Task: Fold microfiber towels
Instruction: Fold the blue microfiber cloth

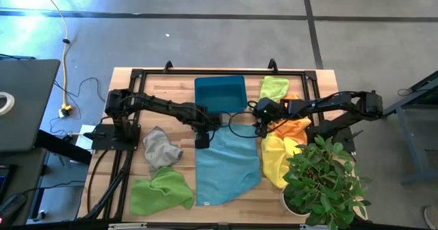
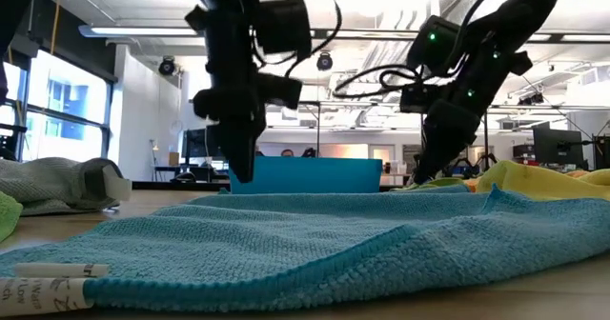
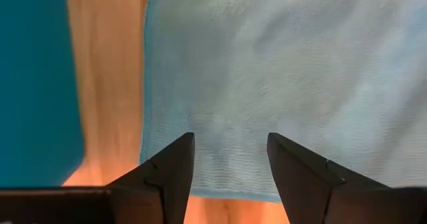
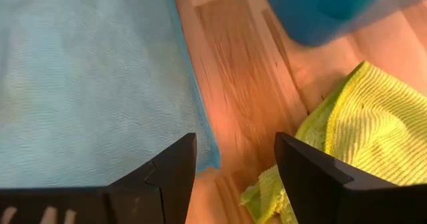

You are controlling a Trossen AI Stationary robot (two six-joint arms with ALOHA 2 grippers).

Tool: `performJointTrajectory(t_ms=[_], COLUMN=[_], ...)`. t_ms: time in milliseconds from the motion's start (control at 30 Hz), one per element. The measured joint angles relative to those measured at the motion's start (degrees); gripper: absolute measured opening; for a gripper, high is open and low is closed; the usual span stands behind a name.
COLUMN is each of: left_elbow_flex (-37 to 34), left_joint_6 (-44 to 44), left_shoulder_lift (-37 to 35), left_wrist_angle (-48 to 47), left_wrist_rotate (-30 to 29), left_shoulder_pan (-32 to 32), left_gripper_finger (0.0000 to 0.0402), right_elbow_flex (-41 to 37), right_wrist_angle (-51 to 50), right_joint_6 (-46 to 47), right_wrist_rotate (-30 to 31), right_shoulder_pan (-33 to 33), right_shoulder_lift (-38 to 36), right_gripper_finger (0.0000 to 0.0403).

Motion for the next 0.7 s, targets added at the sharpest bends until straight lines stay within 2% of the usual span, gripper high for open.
performJointTrajectory(t_ms=[333, 567, 700], left_elbow_flex=[-6.5, -8.8, -8.8], left_joint_6=[0.4, 0.0, -1.8], left_shoulder_lift=[-0.2, -0.4, -0.3], left_wrist_angle=[4.5, 7.7, 8.4], left_wrist_rotate=[-2.7, 2.1, 2.0], left_shoulder_pan=[4.3, 5.8, 5.0], left_gripper_finger=[0.0181, 0.0181, 0.0181], right_elbow_flex=[0.0, 0.0, 0.1], right_wrist_angle=[3.3, 3.6, 3.3], right_joint_6=[-1.5, -1.7, -2.2], right_wrist_rotate=[-0.3, -3.1, -3.4], right_shoulder_pan=[-0.2, -0.2, -0.2], right_shoulder_lift=[5.0, 6.6, 6.7], right_gripper_finger=[0.0197, 0.0197, 0.0197])
